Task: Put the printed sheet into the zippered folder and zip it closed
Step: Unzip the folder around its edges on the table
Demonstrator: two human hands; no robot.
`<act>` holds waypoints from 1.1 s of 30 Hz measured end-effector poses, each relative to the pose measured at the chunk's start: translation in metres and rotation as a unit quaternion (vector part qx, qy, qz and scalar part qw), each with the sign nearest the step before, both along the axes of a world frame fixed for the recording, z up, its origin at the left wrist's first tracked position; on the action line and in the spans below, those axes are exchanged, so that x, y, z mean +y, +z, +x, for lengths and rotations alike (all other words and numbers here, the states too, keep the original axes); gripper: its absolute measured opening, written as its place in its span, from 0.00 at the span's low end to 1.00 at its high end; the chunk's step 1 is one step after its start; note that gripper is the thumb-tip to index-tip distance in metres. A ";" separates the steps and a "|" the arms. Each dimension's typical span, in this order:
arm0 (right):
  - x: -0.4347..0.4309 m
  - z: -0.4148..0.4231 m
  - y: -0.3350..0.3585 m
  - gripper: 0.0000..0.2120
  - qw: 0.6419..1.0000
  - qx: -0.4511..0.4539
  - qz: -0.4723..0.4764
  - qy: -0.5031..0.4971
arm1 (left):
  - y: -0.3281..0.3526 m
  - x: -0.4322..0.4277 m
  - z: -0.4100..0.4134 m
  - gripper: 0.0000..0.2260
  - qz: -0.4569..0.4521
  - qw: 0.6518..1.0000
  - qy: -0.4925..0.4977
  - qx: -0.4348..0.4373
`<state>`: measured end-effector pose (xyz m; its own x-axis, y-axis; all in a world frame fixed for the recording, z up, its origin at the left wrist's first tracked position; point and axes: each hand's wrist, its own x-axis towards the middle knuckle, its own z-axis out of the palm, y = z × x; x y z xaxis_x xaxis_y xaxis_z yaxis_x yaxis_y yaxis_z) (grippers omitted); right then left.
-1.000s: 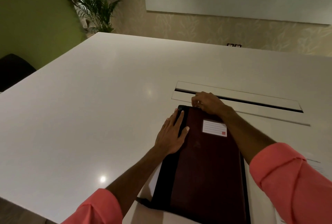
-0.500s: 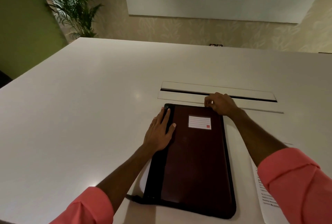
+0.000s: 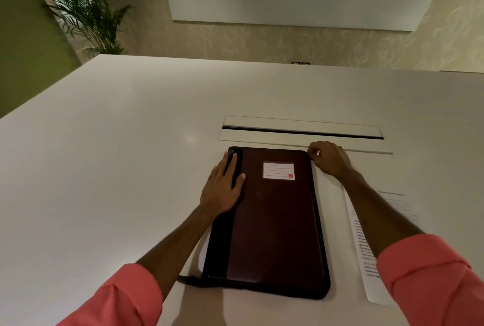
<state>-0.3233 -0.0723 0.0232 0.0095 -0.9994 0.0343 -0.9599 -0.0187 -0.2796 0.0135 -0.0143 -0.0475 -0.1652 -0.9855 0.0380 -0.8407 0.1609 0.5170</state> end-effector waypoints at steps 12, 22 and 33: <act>0.072 0.008 -0.024 0.06 0.993 -0.055 -0.061 -0.084 | 0.015 0.011 -0.005 0.31 0.020 1.000 0.014 -0.016; 0.127 0.013 -0.036 0.04 0.990 -0.057 -0.095 -0.083 | 0.024 0.026 -0.013 0.31 0.024 0.998 0.043 -0.037; 0.159 0.022 -0.051 0.04 0.983 -0.088 -0.129 -0.101 | 0.029 0.045 -0.013 0.30 0.077 0.997 0.017 -0.026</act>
<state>-0.3012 0.0866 -0.0281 -0.2162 -0.9383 0.2700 -0.8889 0.0748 -0.4519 0.0006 0.0302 -0.0189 -0.1291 -0.9841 -0.1220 -0.8702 0.0534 0.4897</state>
